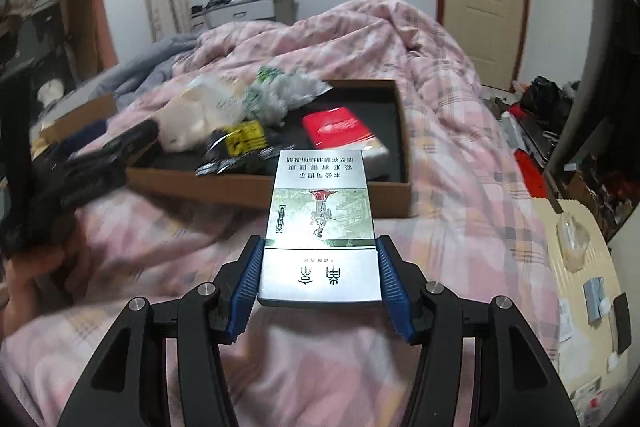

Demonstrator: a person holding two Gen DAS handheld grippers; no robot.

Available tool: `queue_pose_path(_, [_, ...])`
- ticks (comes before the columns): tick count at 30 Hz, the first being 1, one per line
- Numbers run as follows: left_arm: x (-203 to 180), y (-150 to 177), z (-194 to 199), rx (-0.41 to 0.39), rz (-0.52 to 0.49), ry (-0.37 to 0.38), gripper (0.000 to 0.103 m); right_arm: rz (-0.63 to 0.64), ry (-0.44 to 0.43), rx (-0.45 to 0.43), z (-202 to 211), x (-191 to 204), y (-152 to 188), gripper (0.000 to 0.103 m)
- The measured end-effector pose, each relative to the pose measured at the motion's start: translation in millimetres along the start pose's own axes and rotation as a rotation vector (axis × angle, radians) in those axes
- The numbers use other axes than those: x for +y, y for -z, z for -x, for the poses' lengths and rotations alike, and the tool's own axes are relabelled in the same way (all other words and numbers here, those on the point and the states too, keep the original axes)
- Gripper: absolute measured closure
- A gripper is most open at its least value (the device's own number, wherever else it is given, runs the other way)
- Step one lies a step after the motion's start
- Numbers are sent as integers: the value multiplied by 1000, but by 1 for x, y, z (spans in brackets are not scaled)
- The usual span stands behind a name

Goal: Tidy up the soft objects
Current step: 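Carry the box out of the tray and lower it onto the duvet, then open the right gripper to release the box and withdraw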

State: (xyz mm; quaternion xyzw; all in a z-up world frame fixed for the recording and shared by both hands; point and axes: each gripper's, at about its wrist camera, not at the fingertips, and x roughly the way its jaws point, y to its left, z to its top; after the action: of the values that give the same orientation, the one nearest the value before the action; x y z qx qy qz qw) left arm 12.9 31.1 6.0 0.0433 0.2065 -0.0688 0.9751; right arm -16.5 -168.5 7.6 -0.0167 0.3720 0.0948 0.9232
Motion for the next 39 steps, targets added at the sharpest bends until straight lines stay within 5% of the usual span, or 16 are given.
queue_pose_path(6, [0, 0, 1, 0, 2, 1, 0, 20, -19, 55, -10, 3, 7, 50])
queue_pose_path(11, [0, 0, 0, 1, 4, 2, 0, 58, -75, 106, -15, 10, 11, 24])
queue_pose_path(19, [1, 0, 0, 4, 1, 1, 0, 136, 7, 44, 3, 12, 9, 21])
queue_pose_path(30, [-2, 5, -3, 29, -3, 3, 0, -39, -31, -136, 2, -13, -4, 21])
queue_pose_path(39, [-4, 4, -11, 67, -9, 5, 0, -242, -195, -47, -29, -50, -1, 21])
